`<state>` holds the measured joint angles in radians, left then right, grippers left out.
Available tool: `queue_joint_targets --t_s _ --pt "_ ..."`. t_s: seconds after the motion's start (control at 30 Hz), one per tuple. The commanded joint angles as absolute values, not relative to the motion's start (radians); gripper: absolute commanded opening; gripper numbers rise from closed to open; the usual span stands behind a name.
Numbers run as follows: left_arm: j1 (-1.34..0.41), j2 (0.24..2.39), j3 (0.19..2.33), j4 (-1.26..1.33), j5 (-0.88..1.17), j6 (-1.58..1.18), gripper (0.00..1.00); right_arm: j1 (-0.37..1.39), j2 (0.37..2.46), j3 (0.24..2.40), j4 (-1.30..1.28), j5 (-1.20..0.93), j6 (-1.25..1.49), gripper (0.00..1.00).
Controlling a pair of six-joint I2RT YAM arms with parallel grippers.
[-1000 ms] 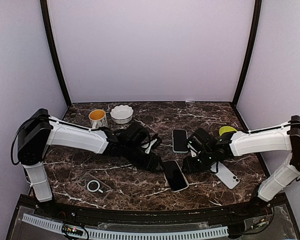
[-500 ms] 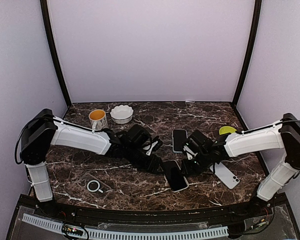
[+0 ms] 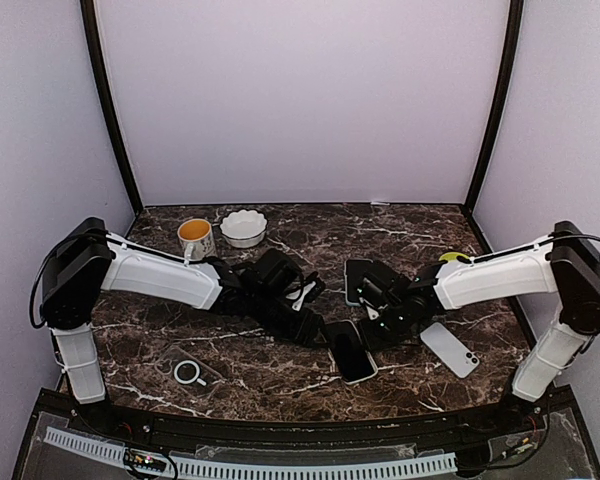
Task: Put the phone into the phone case
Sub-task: Pick up the phone from the phone case.
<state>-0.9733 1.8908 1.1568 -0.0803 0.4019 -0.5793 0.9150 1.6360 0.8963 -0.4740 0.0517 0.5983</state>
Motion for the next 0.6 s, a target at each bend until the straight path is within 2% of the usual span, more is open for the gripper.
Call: queue_joint_targets --t_s 0.0,0.23,0.37,0.4,0.5,0.57 --pt "-0.971 1.895 1.183 -0.098 0.396 -0.559 0.61 0.952 1.720 0.937 -0.582 0.196 0.590 0.17" --pt "-0.971 1.896 1.193 -0.112 0.391 -0.550 0.61 0.983 1.777 0.998 -0.620 0.232 0.588 0.19" --pt "-0.972 1.897 1.193 -0.112 0.392 -0.549 0.61 0.988 1.765 1.007 -0.639 0.249 0.590 0.07" --pt "-0.971 1.899 1.193 -0.112 0.392 -0.549 0.61 0.987 1.759 1.002 -0.627 0.239 0.588 0.07" --pt "-0.971 1.903 1.196 -0.109 0.397 -0.550 0.61 0.985 1.774 0.983 -0.591 0.189 0.582 0.12" --pt "-0.971 1.906 1.196 -0.105 0.401 -0.551 0.61 0.985 1.799 0.972 -0.574 0.168 0.582 0.12"
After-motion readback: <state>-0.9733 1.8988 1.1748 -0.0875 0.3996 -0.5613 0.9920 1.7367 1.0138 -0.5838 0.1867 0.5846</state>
